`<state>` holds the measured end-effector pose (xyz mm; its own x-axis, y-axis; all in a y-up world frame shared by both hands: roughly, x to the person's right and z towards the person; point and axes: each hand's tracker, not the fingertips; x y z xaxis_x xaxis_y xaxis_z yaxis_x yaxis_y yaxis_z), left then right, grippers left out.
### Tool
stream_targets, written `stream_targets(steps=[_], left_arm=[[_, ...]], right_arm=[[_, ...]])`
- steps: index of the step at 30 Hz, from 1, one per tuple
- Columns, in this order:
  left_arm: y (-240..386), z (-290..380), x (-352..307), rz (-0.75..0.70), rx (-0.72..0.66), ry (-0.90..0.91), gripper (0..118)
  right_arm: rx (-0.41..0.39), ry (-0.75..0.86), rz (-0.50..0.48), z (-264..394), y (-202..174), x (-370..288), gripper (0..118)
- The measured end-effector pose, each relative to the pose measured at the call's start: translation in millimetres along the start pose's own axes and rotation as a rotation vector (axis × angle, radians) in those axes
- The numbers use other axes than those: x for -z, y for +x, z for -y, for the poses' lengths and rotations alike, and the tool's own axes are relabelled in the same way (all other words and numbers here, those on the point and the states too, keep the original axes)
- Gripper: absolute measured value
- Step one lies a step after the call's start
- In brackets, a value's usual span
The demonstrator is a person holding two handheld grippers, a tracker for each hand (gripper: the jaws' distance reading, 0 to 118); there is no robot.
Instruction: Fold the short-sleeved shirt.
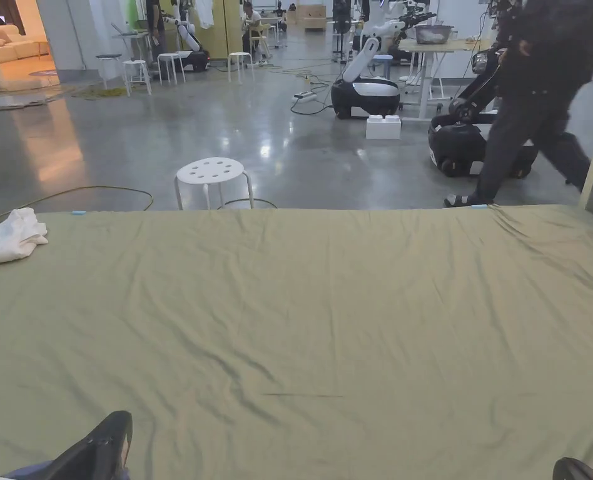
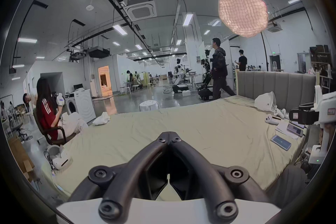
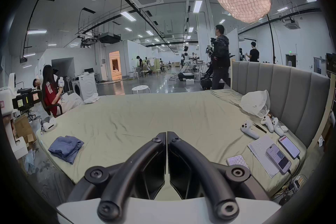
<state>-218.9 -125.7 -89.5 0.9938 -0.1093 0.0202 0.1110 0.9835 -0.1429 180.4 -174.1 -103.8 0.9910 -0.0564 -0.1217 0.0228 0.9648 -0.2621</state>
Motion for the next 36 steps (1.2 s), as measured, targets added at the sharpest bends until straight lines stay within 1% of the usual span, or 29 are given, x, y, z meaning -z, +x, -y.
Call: stream_targets(steps=[9, 10, 11, 13, 14, 15, 16, 17, 19, 20, 21, 22, 23, 30, 36], left_arm=[[-3.3, 5.3, 0.3, 0.012, -0.034, -0.038, 0], [-3.1, 5.6, 0.7, 0.010, -0.038, -0.040, 12], [-3.1, 5.7, 0.9, 0.009, -0.045, -0.037, 17], [-4.0, 4.0, 2.4, 0.024, -0.060, -0.046, 30], [-4.4, 3.2, 4.6, 0.032, -0.069, -0.059, 58], [-3.8, 3.5, 6.2, 0.025, -0.073, -0.060, 83], [-3.5, 4.4, 5.7, 0.017, -0.074, -0.059, 105], [-3.4, 4.4, 5.0, 0.014, -0.072, -0.054, 110], [-3.4, 3.9, 4.4, 0.011, -0.072, -0.052, 110], [-3.0, 3.8, 3.6, 0.007, -0.075, -0.051, 110], [-2.8, 4.2, 3.0, 0.007, -0.074, -0.048, 110], [-2.7, 4.5, 2.6, 0.007, -0.073, -0.045, 110], [-2.4, 4.4, 2.4, 0.006, -0.071, -0.044, 110], [-3.1, 5.3, 1.8, -0.002, -0.077, -0.042, 111], [-1.5, 4.6, 2.1, -0.006, -0.071, -0.042, 111]], right_arm=[[0.008, -0.003, -0.015, 0.0, -2.8, 2.4, 1], [0.011, -0.002, -0.017, 0.5, -2.4, 2.1, 10], [0.015, -0.002, -0.020, 0.3, -2.4, 1.9, 20], [0.022, -0.007, -0.024, -1.1, -2.4, 1.7, 34], [0.024, -0.010, -0.024, -1.7, -2.6, 1.9, 58], [0.024, -0.011, -0.023, -1.9, -3.0, 2.2, 76], [0.026, -0.010, -0.020, -2.1, -3.4, 2.4, 91], [0.027, -0.005, -0.015, -2.4, -3.7, 2.1, 95], [0.037, 0.007, -0.007, -2.3, -3.8, 1.5, 96], [0.042, 0.006, -0.002, -2.5, -3.6, 2.1, 99], [0.046, 0.004, 0.005, -2.6, -3.1, 3.3, 103], [0.046, 0.001, 0.010, -2.1, -2.5, 4.5, 111], [0.044, 0.003, 0.014, -1.2, -1.7, 4.8, 114], [0.058, -0.002, 0.015, 0.3, 0.1, 4.4, 115], [0.045, -0.005, 0.020, 0.3, -1.1, 4.1, 115]])
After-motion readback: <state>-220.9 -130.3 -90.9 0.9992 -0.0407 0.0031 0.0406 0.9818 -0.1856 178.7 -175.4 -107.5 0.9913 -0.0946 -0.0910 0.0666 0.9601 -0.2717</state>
